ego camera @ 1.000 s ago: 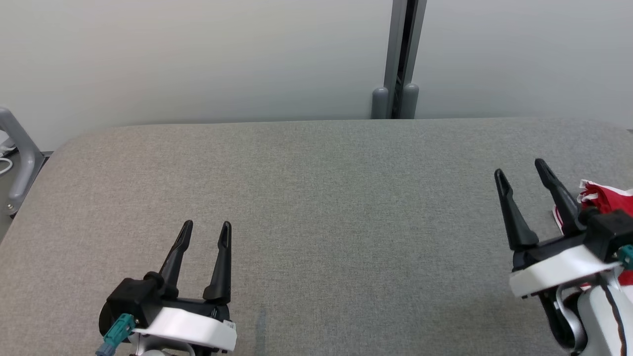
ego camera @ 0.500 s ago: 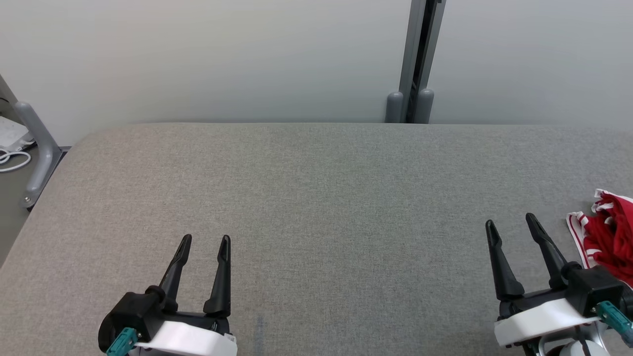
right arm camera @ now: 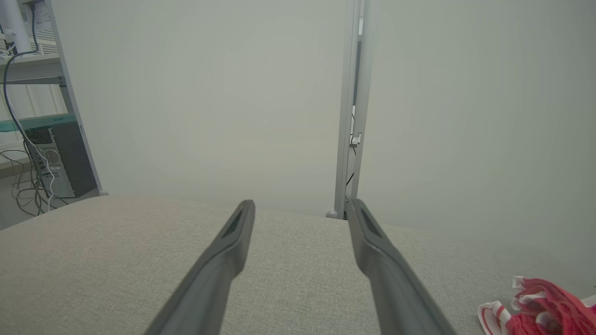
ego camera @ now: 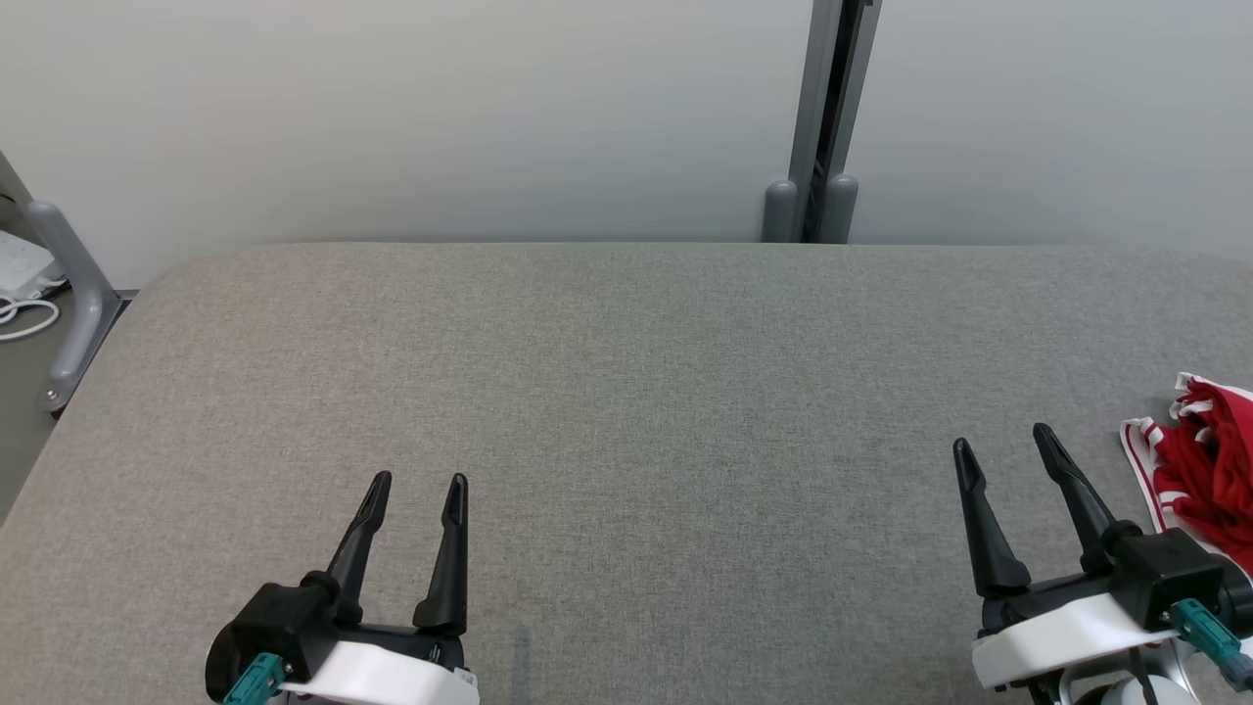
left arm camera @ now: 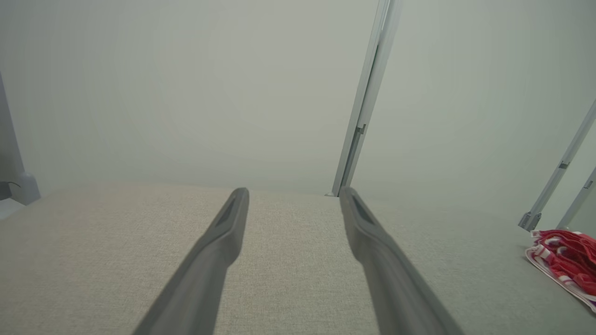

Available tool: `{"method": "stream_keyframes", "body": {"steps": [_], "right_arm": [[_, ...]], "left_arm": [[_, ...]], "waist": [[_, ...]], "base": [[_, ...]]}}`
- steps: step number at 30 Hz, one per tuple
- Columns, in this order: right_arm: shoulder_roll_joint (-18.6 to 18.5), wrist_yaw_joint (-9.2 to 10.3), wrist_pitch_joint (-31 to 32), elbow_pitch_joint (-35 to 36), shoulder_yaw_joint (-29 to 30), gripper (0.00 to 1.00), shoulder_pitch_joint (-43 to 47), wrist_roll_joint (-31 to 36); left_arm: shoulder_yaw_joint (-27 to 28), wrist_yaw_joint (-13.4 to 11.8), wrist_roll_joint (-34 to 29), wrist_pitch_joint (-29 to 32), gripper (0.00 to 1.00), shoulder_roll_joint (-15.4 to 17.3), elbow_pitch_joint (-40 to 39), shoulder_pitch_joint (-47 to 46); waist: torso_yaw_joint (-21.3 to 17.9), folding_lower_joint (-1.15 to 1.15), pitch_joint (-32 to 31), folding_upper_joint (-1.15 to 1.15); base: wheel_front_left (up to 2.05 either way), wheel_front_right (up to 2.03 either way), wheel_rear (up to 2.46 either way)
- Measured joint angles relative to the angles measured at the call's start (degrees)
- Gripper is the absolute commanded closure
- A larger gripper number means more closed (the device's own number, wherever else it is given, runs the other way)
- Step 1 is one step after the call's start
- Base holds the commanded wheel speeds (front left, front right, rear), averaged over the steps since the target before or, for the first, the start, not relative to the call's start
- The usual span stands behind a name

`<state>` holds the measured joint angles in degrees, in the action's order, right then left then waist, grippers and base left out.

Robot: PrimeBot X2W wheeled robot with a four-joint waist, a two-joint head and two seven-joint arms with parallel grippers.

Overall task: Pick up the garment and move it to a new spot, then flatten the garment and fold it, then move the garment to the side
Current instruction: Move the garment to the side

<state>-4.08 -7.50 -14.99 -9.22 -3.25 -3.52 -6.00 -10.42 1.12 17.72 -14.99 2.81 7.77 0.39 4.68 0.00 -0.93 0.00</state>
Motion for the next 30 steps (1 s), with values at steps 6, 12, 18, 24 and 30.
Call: {"method": "stream_keyframes", "body": {"steps": [6, 12, 18, 24, 30], "right_arm": [[0.0, 0.0, 0.0, -0.3, -0.1, 0.0, 0.0, 0.0], [0.0, 0.0, 0.0, -0.6, 0.0, 0.0, -0.1, 0.0], [0.0, 0.0, 0.0, -0.6, 0.0, 0.0, -0.1, 0.0], [0.0, 0.0, 0.0, -0.7, -0.2, 0.0, -0.1, 0.0], [0.0, 0.0, 0.0, -0.8, -0.4, 0.0, -0.1, 0.0]], "left_arm": [[-0.2, 0.0, 0.1, 0.0, 0.0, 0.0, 0.3, 0.0], [-0.3, 0.0, 0.2, 0.0, 0.0, 0.0, 0.8, 0.0], [-0.5, 0.2, 0.9, 0.0, 0.0, 0.0, 2.1, -0.1], [-0.7, 1.6, 1.0, 0.0, 0.0, 0.0, 3.7, -0.3], [0.3, 1.3, 1.0, 0.0, 0.0, 0.0, 4.6, -0.3]], "waist": [[-0.3, 0.0, 0.0, 0.0], [-0.5, 0.0, -0.1, 0.0], [-0.5, 0.0, 0.0, 0.0], [-0.5, 0.0, -0.1, 0.0], [-0.4, 0.0, -0.1, 0.0]], "base": [[0.0, 0.0, 0.0], [0.0, 0.0, 0.0], [0.0, 0.0, 0.0], [0.0, 0.0, 0.0], [0.0, 0.0, 0.0]]}}
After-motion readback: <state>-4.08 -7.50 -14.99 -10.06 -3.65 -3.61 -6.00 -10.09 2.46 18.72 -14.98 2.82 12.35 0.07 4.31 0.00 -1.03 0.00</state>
